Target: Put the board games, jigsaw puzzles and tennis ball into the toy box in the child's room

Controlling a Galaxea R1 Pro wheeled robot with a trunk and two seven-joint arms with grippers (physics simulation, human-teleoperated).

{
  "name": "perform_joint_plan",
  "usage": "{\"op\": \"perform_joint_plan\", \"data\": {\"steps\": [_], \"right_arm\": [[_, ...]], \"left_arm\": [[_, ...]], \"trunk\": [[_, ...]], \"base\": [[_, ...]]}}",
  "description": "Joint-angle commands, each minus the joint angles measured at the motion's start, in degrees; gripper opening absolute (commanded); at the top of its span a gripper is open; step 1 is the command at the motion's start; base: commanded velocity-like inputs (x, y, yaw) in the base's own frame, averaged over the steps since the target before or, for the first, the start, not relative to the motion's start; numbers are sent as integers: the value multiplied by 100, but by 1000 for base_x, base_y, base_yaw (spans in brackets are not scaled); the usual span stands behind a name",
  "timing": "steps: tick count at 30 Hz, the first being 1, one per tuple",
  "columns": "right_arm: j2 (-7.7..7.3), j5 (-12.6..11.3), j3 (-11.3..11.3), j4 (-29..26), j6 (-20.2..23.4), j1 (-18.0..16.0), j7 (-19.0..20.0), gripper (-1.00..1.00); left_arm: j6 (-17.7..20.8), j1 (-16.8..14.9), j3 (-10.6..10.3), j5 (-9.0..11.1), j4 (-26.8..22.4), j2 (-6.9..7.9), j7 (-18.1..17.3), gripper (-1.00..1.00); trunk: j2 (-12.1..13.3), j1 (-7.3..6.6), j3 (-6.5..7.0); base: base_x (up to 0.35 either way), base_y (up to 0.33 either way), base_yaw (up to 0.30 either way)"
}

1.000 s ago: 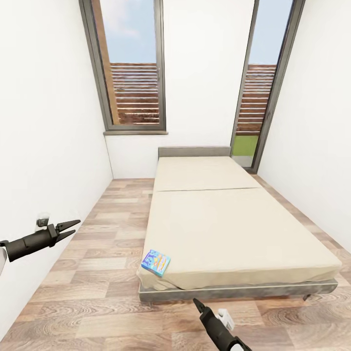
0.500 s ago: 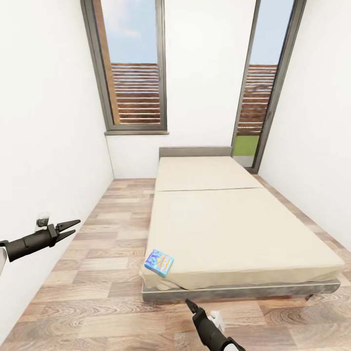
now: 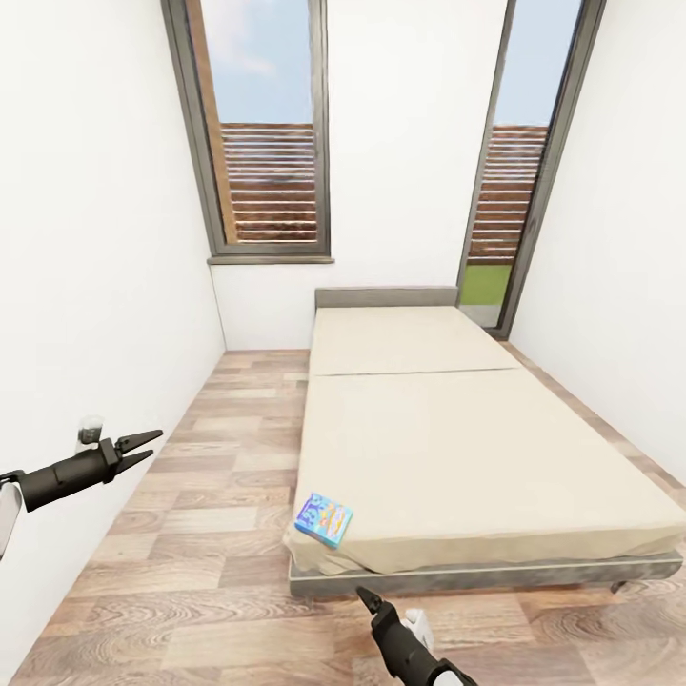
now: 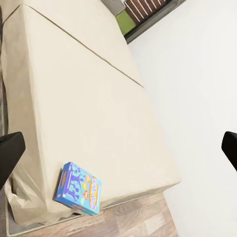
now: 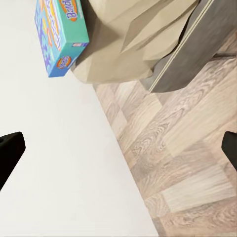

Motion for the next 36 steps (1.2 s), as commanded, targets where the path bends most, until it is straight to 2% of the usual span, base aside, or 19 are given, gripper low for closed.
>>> {"op": "perform_joint_plan", "data": {"steps": [1, 22, 36], "right_arm": [[4, -44, -32, -5, 66, -1, 14, 100], [3, -43, -35, -31, 71, 4, 68, 100], [-5, -46, -41, -37, 86, 0, 39, 100]], "left_arm": [[35, -4, 3, 15, 3, 0, -7, 100], [33, -4, 2, 23, 3, -12, -7, 100], [34, -4, -2, 23, 3, -12, -7, 100]], "trunk": [[-3, 0, -5], [-3, 0, -5], [-3, 0, -5]], "base": [[43, 54, 0], [118, 51, 0], [15, 5, 0]]}}
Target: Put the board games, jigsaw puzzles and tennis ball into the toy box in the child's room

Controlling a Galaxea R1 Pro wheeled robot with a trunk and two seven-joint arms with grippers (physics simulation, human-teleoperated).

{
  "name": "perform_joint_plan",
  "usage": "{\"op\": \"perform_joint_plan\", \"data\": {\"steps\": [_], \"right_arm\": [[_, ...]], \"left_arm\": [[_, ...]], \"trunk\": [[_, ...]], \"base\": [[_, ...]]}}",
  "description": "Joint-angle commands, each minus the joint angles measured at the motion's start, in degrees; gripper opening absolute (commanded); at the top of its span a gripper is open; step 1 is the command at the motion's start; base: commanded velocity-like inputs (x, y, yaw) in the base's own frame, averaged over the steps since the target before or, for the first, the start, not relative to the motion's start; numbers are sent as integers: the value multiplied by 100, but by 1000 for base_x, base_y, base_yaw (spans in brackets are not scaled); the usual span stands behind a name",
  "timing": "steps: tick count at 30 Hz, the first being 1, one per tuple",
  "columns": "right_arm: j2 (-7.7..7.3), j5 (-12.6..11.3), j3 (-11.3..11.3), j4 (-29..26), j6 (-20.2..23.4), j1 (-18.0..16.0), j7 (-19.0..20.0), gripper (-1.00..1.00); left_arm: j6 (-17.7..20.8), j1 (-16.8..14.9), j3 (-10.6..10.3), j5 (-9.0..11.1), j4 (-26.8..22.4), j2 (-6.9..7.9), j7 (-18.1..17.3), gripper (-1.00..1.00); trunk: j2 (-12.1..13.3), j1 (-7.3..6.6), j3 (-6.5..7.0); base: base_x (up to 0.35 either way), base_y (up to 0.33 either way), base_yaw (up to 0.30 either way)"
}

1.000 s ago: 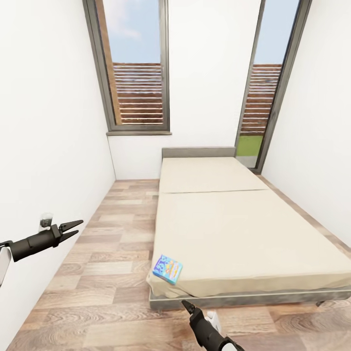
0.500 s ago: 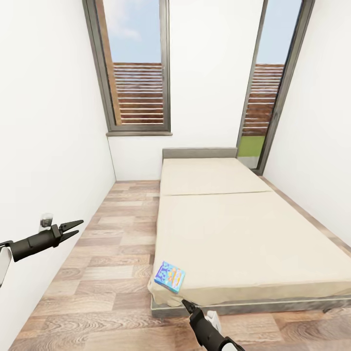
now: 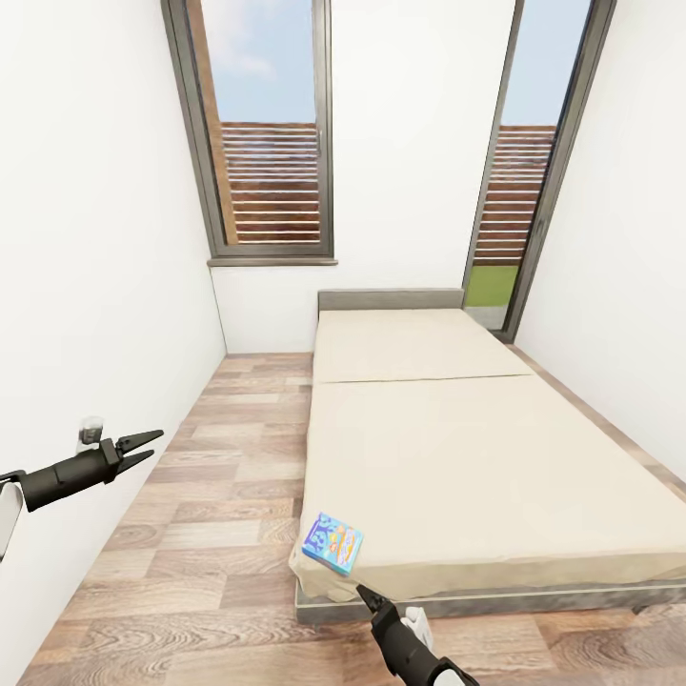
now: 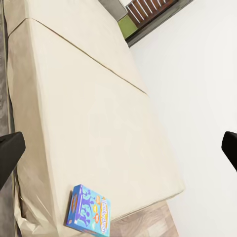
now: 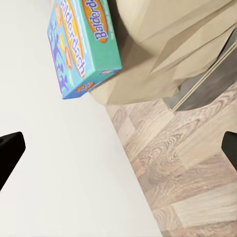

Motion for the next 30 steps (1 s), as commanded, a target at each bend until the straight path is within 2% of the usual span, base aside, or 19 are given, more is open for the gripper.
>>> {"op": "perform_joint_plan", "data": {"steps": [1, 9, 16, 30], "right_arm": [[3, -46, -29, -3, 49, 0, 16, 100], [3, -45, -23, -3, 24, 3, 40, 100], [-6, -45, -20, -3, 24, 3, 44, 100], [-24, -46, -36, -3, 23, 3, 45, 100]], "left_arm": [[35, -4, 2, 15, 2, 1, -7, 100], [34, -4, 2, 15, 2, 1, -7, 100], [34, -4, 2, 15, 2, 1, -7, 100], [28, -4, 2, 15, 2, -66, -6, 100]], "trunk": [[-3, -1, -5], [-3, -1, -5], [-3, -1, -5], [-3, -1, -5]], "base": [[0, 0, 0], [21, 8, 0], [146, 97, 0], [109, 8, 0]]}}
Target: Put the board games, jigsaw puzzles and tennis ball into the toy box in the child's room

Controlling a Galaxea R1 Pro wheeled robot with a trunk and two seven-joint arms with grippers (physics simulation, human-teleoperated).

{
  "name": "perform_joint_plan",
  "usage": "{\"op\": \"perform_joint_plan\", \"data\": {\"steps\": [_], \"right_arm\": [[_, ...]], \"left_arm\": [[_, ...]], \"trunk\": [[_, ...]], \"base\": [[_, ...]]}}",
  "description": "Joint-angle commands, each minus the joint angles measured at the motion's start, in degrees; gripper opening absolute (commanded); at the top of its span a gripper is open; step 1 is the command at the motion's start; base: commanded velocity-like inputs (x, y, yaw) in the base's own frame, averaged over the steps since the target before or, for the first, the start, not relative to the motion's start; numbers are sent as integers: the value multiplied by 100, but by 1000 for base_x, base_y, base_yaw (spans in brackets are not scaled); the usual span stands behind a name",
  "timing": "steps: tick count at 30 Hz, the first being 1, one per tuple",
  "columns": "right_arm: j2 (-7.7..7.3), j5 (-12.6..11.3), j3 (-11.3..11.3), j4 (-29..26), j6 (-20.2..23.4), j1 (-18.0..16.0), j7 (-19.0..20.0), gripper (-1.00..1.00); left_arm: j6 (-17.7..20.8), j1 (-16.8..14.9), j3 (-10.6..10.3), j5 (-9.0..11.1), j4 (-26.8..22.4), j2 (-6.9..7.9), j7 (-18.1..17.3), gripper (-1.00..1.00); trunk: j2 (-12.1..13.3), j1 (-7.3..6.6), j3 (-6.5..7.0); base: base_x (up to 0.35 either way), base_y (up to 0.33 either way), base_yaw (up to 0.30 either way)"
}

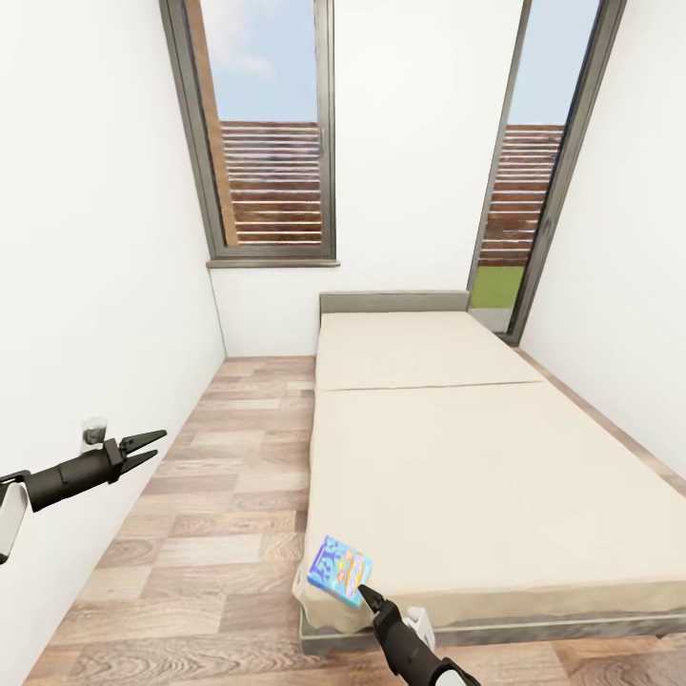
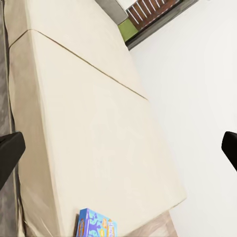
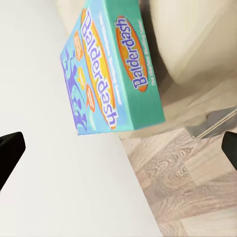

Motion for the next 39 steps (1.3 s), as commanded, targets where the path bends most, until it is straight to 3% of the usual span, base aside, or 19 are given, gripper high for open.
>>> {"op": "perform_joint_plan", "data": {"steps": [1, 34, 39], "right_arm": [[0, -47, -30, -2, 56, -2, 9, 100], [-22, -47, -31, -2, 57, -2, 175, 100], [-25, -46, -31, -2, 57, -2, 176, 100]], "left_arm": [[34, -4, 3, 15, 2, 1, -8, 100], [42, -4, 11, 15, 2, 4, -25, 100], [42, -4, 12, 15, 2, 0, -26, 100]], "trunk": [[-2, 0, -5], [-2, 0, -5], [-203, 110, -95]], "base": [[48, 0, 0], [37, 2, 0], [0, 0, 0]]}}
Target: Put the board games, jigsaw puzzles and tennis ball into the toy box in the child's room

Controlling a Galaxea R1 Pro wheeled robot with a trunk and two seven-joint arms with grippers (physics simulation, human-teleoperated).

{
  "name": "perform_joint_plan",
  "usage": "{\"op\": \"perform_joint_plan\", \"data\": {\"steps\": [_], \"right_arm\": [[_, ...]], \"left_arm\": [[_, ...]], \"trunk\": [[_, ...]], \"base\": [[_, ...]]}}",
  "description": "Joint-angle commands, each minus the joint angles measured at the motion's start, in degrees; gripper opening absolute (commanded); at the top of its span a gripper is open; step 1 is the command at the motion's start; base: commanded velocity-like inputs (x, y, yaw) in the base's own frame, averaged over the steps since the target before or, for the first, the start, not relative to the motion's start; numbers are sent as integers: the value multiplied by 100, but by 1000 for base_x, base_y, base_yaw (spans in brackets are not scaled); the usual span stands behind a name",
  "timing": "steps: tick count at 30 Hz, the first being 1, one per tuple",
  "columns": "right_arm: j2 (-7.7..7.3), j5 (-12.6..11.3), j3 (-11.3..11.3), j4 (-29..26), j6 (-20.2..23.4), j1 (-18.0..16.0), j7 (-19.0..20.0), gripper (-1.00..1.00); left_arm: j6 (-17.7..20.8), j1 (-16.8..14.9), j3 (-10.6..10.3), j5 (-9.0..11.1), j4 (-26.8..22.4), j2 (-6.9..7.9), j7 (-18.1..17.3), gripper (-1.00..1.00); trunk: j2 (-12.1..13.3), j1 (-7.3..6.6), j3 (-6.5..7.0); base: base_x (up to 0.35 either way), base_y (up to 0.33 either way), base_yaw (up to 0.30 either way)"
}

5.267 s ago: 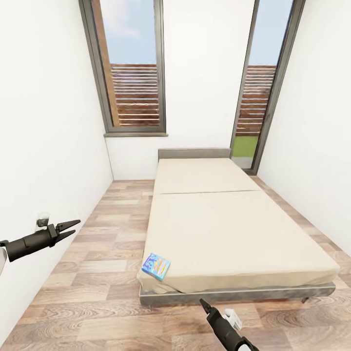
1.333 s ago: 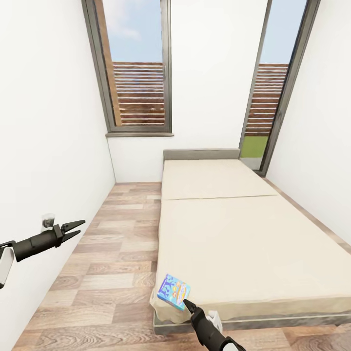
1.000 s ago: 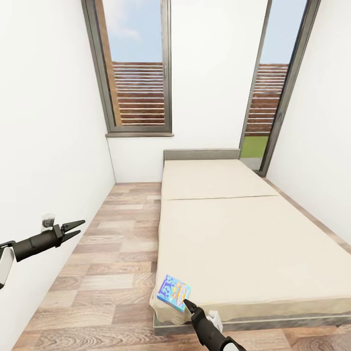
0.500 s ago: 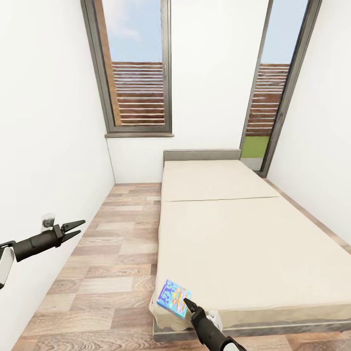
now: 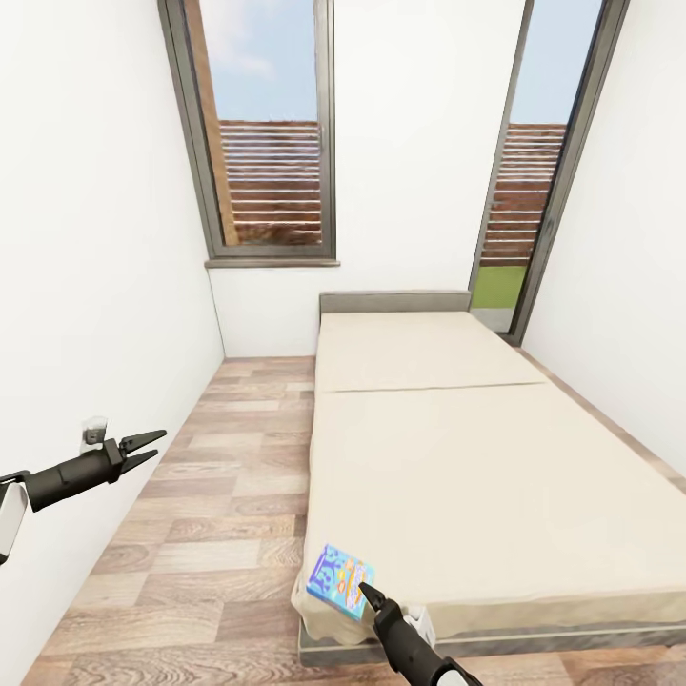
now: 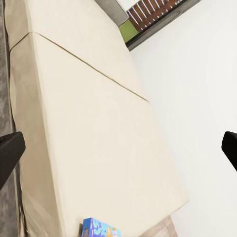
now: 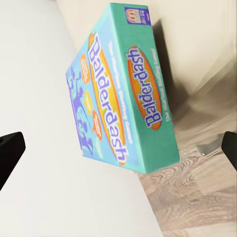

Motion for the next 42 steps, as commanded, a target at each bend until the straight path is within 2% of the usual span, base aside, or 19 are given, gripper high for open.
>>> {"op": "perform_joint_plan", "data": {"steps": [1, 24, 42], "right_arm": [[2, -49, -27, -2, 55, -3, 10, 100], [-2, -49, -27, -2, 55, -3, 10, 100], [-3, -49, -27, -2, 55, -3, 10, 100]], "left_arm": [[36, -4, 3, 16, 2, 0, -7, 100], [36, -4, 3, 16, 2, -1, 0, 100], [36, -4, 3, 16, 2, -3, 10, 100]], "trunk": [[-44, 22, -24], [-84, 44, -42], [-84, 44, -42]], "base": [[0, 0, 0], [-1, 0, 0], [-71, 35, 0]]}}
